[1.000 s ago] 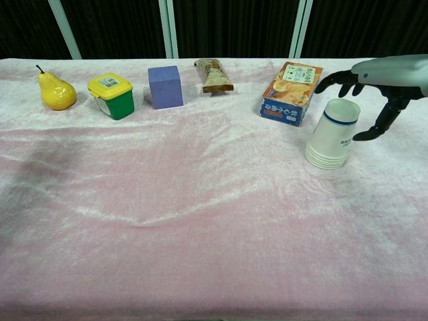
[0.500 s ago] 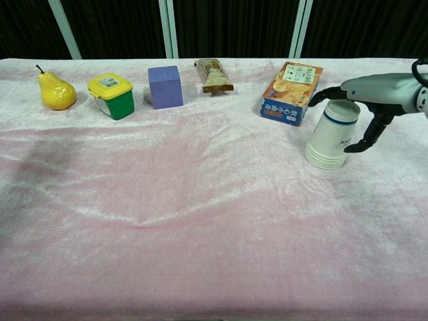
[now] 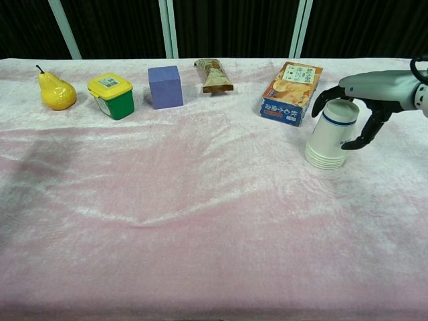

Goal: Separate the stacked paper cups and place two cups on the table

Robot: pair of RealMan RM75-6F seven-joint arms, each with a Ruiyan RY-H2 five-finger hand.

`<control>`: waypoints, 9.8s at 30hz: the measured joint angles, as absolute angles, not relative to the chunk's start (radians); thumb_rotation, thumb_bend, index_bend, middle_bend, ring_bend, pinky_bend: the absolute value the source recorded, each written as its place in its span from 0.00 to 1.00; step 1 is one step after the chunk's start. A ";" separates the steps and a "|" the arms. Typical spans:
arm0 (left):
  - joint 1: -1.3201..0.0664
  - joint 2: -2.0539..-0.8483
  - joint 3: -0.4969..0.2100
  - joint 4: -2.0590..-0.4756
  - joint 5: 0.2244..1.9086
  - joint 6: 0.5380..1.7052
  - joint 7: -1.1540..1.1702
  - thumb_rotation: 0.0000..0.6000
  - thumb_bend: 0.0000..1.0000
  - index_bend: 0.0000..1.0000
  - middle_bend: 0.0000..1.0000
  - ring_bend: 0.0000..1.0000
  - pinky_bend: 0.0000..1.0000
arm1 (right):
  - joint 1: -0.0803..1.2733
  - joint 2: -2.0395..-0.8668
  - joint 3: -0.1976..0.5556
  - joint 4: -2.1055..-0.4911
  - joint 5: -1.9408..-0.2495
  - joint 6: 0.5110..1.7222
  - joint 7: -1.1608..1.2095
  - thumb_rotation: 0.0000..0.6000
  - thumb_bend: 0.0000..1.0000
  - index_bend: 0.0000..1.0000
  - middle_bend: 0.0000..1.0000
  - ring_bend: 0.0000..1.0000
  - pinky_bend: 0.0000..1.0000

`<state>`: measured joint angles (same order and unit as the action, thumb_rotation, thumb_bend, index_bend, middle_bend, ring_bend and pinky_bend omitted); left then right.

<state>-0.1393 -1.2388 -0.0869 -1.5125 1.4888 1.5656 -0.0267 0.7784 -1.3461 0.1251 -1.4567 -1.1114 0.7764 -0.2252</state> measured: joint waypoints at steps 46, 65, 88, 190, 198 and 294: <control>-0.624 -1.219 -0.336 -1.719 1.488 1.176 -0.126 1.00 0.31 0.18 0.07 0.00 0.00 | 0.711 -0.993 0.506 -1.660 -1.266 0.459 1.233 1.00 0.30 0.61 0.46 0.59 0.54; -0.741 -1.312 -0.373 -1.710 1.422 1.161 -0.046 1.00 0.32 0.31 0.11 0.00 0.00 | 0.800 -0.948 0.577 -1.789 -0.932 0.295 1.258 1.00 0.29 0.61 0.45 0.59 0.53; -0.817 -1.416 -0.371 -1.703 1.380 1.169 0.017 1.00 0.31 0.42 0.14 0.00 0.00 | 0.842 -0.971 0.587 -1.856 -0.714 0.321 1.100 1.00 0.30 0.61 0.45 0.59 0.53; -0.734 -1.252 -0.209 -1.670 1.377 1.181 0.179 1.00 0.62 0.57 0.21 0.00 0.01 | 0.725 -0.942 0.482 -1.822 -0.774 0.435 0.607 1.00 0.61 0.89 0.67 0.77 0.59; -0.700 -1.140 -0.148 -1.731 1.233 1.091 0.383 1.00 0.62 0.55 0.19 0.00 0.00 | 0.730 -1.007 0.343 -1.812 -0.886 0.672 0.250 1.00 0.61 0.89 0.64 0.75 0.56; -0.159 -1.119 0.068 -1.493 1.499 1.517 -0.096 1.00 0.22 0.11 0.01 0.00 0.00 | 0.197 -1.079 -0.046 -1.509 -1.484 1.509 0.018 1.00 0.08 0.03 0.00 0.16 0.21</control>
